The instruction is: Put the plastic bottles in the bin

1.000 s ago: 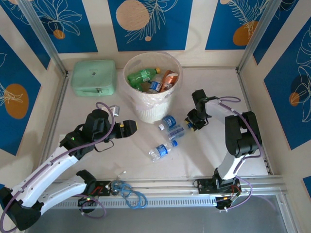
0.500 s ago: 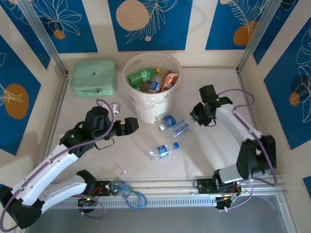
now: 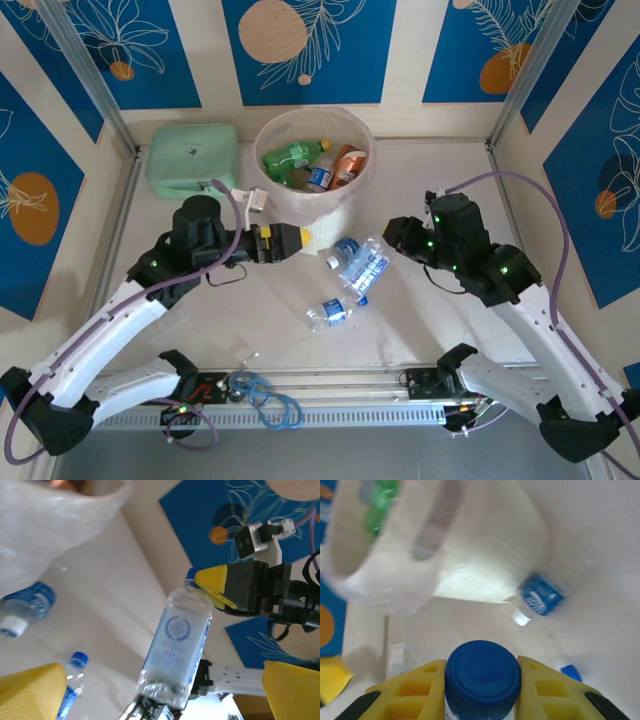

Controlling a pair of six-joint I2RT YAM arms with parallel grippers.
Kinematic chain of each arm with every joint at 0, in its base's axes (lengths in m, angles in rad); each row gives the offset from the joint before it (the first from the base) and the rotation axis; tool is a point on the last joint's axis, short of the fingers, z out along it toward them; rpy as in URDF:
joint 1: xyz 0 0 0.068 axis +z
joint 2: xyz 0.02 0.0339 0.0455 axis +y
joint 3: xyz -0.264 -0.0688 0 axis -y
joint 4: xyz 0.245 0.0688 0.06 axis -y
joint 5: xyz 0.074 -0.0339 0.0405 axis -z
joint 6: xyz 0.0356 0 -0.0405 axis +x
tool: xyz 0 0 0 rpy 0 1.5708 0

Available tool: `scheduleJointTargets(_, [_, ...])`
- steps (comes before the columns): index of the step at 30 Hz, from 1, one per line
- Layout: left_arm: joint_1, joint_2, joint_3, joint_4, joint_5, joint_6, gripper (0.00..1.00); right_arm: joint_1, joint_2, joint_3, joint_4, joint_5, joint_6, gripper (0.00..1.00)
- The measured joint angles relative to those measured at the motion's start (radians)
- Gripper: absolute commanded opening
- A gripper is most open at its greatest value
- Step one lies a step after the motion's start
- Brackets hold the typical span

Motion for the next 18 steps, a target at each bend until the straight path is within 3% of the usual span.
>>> scheduleJointTargets(5, [-0.048,0.040,0.060,0.012,0.041,0.039,1.00,0.144,0.059,0.108,0.002,0.054,-0.018,0.18])
scheduleJointTargets(9, [-0.063,0.053,0.054,0.066,0.077,0.032,1.00,0.185,0.090,0.145,0.022,0.071,-0.029,0.18])
scheduleJointTargets(13, [-0.074,0.075,0.006,0.184,0.130,-0.023,1.00,0.171,0.088,0.144,0.084,0.039,-0.032,0.18])
scheduleJointTargets(18, [-0.074,0.087,-0.018,0.287,0.168,-0.084,1.00,0.079,0.079,0.117,0.229,-0.084,-0.009,0.18])
